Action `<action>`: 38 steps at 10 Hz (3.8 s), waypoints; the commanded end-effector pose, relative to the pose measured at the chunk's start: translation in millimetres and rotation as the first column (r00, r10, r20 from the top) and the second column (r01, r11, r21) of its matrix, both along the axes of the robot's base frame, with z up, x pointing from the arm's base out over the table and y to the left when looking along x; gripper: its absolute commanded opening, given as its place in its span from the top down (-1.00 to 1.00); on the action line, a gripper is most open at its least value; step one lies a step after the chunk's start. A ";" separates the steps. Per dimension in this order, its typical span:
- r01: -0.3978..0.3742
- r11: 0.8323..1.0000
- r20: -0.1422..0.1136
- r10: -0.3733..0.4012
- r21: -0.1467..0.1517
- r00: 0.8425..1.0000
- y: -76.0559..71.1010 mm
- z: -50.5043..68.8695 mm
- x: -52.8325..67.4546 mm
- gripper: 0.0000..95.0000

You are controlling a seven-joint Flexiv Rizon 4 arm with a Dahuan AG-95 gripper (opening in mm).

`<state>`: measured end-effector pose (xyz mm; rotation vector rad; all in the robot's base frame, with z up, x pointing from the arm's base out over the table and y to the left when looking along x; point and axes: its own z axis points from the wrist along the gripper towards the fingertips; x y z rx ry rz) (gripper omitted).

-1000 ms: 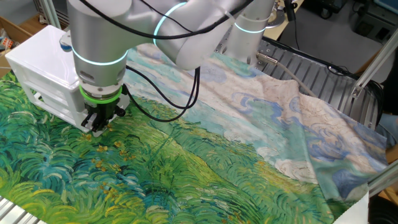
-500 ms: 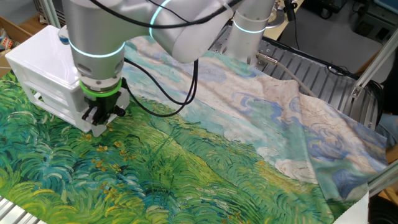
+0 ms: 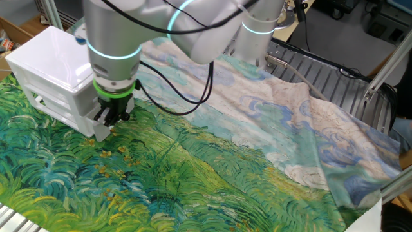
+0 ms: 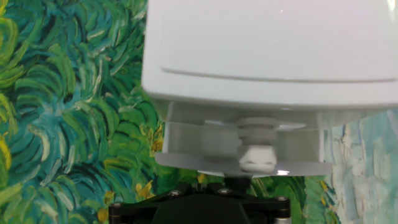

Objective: Use the gripper to push and close the drawer

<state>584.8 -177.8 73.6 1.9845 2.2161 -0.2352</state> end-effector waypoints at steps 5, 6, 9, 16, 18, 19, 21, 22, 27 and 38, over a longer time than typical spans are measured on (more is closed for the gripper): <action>-0.010 0.999 0.008 0.010 -0.050 1.000 -9.3 -4.0 2.6 1.00; -0.010 0.998 0.010 0.011 -0.056 1.000 -10.9 -3.8 2.9 1.00; -0.016 0.998 0.011 0.017 -0.062 1.000 -19.3 -4.7 4.8 1.00; -0.029 0.997 0.018 0.030 -0.075 0.999 -36.8 -12.2 7.9 1.00; -0.024 0.996 0.020 0.026 -0.080 0.999 -36.8 -12.1 7.9 1.00; -0.021 0.997 0.021 0.023 -0.080 1.000 -36.4 -11.8 7.7 1.00; -0.011 0.997 0.020 0.013 -0.072 1.000 -33.8 -9.1 8.8 1.00; -0.003 0.998 0.018 0.004 -0.063 1.000 -32.2 -6.5 11.2 1.00; 0.010 0.998 0.017 -0.009 -0.067 1.000 -25.6 -6.1 25.6 1.00; 0.007 0.987 0.029 -0.002 -0.163 1.000 -22.3 -14.4 33.0 1.00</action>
